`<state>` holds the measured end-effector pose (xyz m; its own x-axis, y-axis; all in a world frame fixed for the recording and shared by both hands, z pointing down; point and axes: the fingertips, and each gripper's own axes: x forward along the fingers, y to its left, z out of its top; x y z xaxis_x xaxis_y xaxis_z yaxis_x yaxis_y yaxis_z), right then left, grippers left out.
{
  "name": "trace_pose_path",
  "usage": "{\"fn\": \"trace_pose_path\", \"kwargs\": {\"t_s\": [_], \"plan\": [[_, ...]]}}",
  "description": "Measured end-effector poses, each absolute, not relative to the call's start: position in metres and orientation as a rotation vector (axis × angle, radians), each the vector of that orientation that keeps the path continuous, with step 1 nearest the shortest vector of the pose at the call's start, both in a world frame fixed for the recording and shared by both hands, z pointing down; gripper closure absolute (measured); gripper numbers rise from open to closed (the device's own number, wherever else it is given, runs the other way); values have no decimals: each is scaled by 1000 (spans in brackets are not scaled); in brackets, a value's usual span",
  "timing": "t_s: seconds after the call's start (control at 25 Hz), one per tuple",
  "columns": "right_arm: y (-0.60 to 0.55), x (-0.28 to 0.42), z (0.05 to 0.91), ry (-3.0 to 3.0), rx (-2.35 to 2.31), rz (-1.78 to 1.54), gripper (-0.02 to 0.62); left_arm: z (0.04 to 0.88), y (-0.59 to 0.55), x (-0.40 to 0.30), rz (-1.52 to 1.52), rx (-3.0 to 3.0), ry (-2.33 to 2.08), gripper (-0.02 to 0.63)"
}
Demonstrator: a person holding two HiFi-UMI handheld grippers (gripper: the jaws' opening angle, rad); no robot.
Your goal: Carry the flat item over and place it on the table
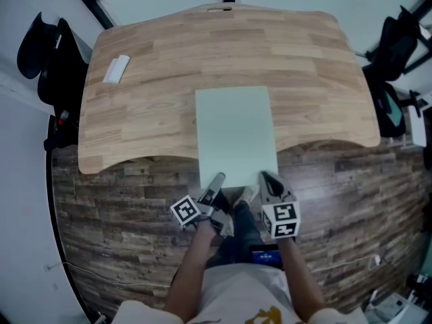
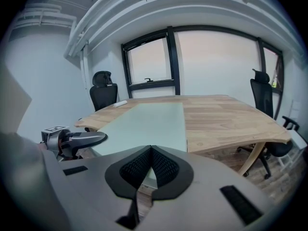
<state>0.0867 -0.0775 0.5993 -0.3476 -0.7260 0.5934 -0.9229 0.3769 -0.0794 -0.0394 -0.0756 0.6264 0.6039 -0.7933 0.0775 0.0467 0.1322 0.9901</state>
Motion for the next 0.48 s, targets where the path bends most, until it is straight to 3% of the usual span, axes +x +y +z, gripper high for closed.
{"fn": "trace_pose_path", "kwargs": {"t_s": [0.48], "plan": [[-71,63,600,-2249,1345,618,598,627,-79,-41,-649,1318,-720,307]]}}
